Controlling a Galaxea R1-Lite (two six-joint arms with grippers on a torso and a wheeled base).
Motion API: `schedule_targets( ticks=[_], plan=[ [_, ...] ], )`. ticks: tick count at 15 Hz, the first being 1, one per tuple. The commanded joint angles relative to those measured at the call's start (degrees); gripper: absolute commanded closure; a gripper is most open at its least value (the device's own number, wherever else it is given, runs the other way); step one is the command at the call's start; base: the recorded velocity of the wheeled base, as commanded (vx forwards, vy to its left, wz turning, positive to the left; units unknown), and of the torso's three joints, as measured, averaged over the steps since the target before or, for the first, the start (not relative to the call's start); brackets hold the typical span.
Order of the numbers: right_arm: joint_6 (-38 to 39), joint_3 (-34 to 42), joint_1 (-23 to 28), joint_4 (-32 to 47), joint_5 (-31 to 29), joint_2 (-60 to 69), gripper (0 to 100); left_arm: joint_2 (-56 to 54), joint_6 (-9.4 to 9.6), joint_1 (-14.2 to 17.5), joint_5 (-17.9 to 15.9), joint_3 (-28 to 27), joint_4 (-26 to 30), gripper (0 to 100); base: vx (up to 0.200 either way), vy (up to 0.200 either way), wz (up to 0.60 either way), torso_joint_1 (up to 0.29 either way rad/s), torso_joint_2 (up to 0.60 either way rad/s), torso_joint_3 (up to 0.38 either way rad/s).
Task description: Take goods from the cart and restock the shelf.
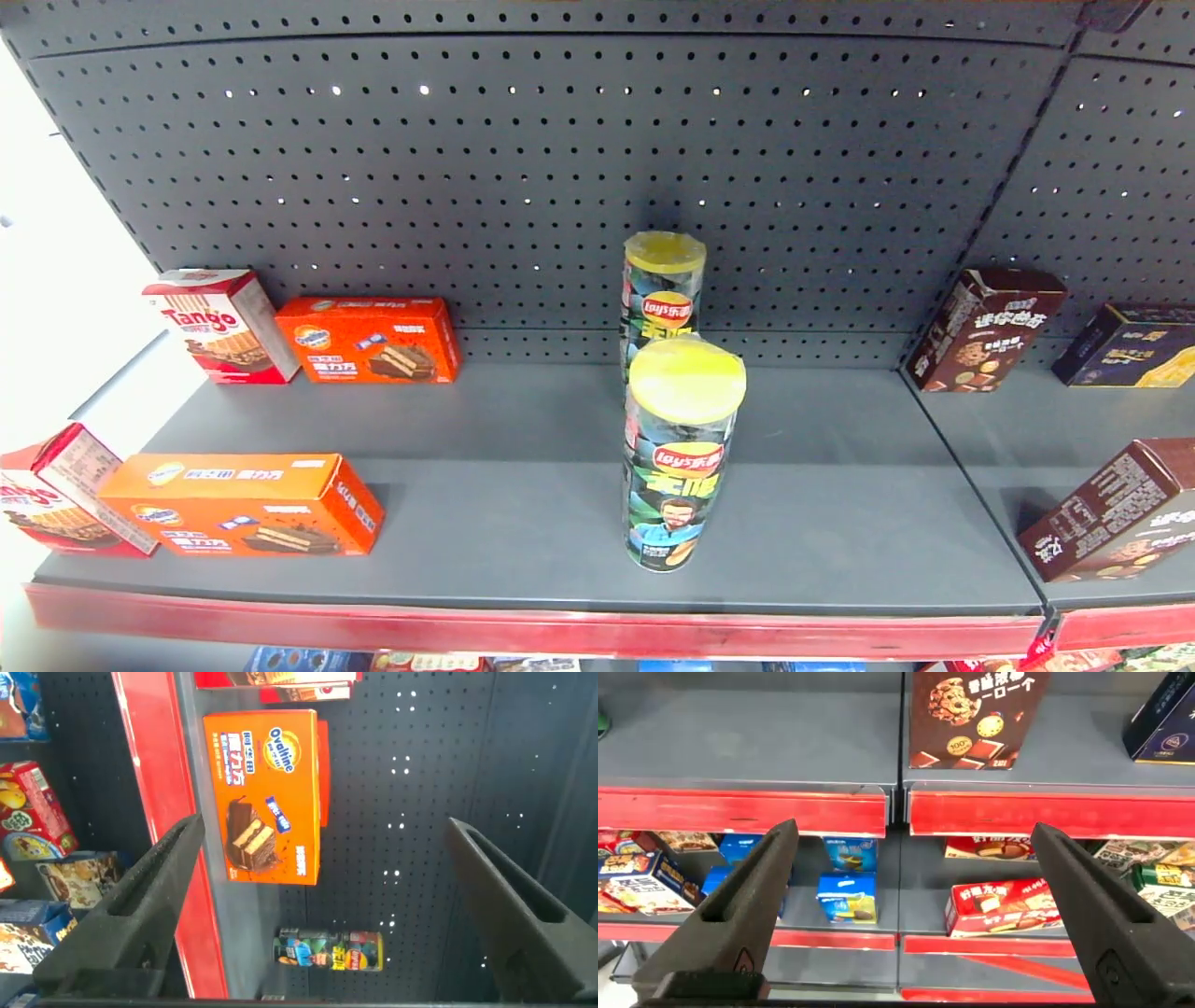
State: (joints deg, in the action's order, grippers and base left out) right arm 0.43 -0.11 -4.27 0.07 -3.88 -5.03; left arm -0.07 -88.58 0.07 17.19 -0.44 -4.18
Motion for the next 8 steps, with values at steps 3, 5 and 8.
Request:
schedule_targets(
  ticks=[3, 5, 8],
  plan=[
    [-0.2, 0.0, 0.0, 0.0, 0.0, -0.4, 0, 0.1, -0.02, 0.0, 0.0, 0.0, 0.0, 0, 0.000, 0.000, 0.00, 0.000, 0.00, 0.000],
    [-0.3, 0.0, 0.0, 0.0, 0.1, -0.4, 0, 0.1, -0.02, 0.0, 0.0, 0.0, 0.0, 0, 0.000, 0.000, 0.00, 0.000, 0.00, 0.000],
    [-0.3, 0.0, 0.0, 0.0, 0.1, -0.4, 0, 0.1, -0.81, -0.1, 0.0, 0.1, 0.0, 0, 0.000, 0.000, 0.00, 0.000, 0.00, 0.000]
  ],
)
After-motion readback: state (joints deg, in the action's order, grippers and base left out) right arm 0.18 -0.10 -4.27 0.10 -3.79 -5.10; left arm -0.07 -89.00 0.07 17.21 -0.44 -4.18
